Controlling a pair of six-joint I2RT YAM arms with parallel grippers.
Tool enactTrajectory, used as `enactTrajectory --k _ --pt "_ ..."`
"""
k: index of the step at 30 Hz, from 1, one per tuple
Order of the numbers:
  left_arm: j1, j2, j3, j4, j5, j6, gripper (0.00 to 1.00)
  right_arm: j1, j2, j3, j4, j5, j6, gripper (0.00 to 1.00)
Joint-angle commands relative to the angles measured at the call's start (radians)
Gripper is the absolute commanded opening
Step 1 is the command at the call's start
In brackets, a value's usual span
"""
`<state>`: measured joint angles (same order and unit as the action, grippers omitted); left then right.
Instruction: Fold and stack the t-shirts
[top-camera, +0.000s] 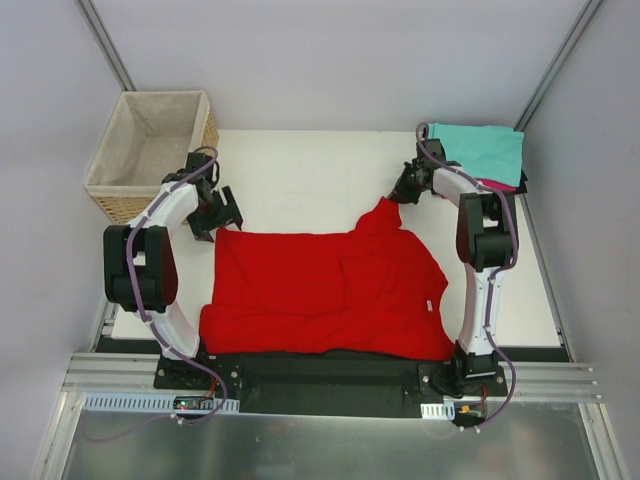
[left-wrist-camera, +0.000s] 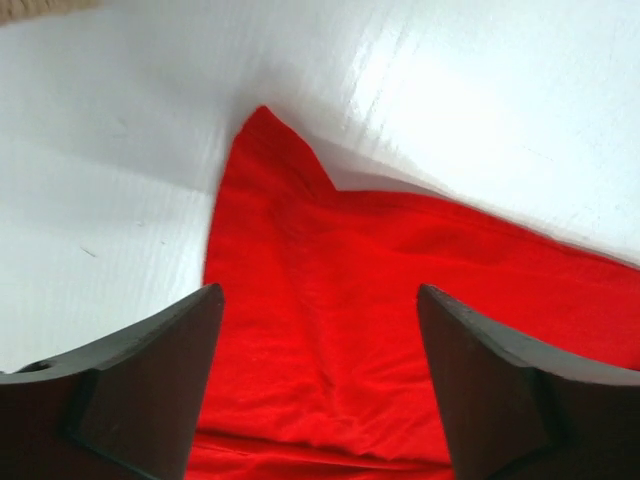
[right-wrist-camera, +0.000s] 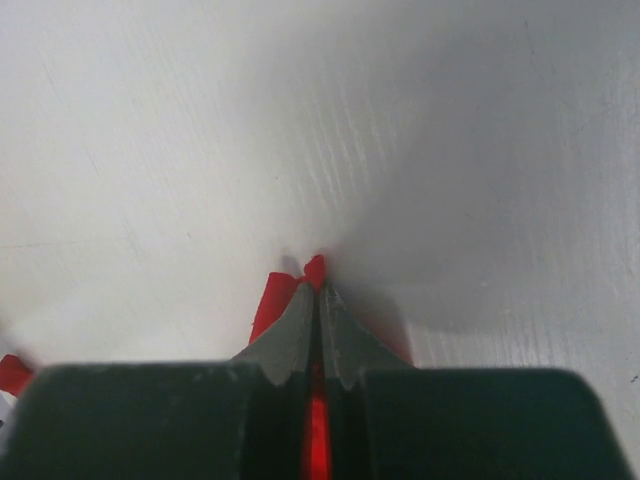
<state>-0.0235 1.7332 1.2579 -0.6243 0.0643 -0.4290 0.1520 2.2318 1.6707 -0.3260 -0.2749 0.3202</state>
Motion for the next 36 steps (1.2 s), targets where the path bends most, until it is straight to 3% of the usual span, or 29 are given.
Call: enactTrajectory --k 1,12,17,21,31,36 --pt "0.017 0.008 0.021 0.023 -0.113 0.05 0.75 0.012 -0.066 -0.008 0.018 -0.007 -0.013 0.01" --pt "0.017 0.068 -0.002 0.061 -0.308 0.059 0.63 0.027 -0.07 -0.026 0.044 -0.024 -0.007 0.01" --pt "-0.001 0.117 0.058 0.067 -0.353 0.061 0.57 0.029 -0.077 -0.038 0.053 -0.027 -0.01 0.01" --pt "-0.006 0.134 0.083 0.086 -0.324 0.041 0.56 0.027 -0.084 -0.046 0.056 -0.027 -0.015 0.0" --pt "-0.018 0.144 0.063 0.187 -0.071 -0.002 0.56 0.027 -0.09 -0.049 0.062 -0.03 -0.015 0.01" --pt "-0.018 0.152 0.029 0.215 -0.067 -0.017 0.56 0.027 -0.086 -0.046 0.062 -0.033 -0.015 0.01"
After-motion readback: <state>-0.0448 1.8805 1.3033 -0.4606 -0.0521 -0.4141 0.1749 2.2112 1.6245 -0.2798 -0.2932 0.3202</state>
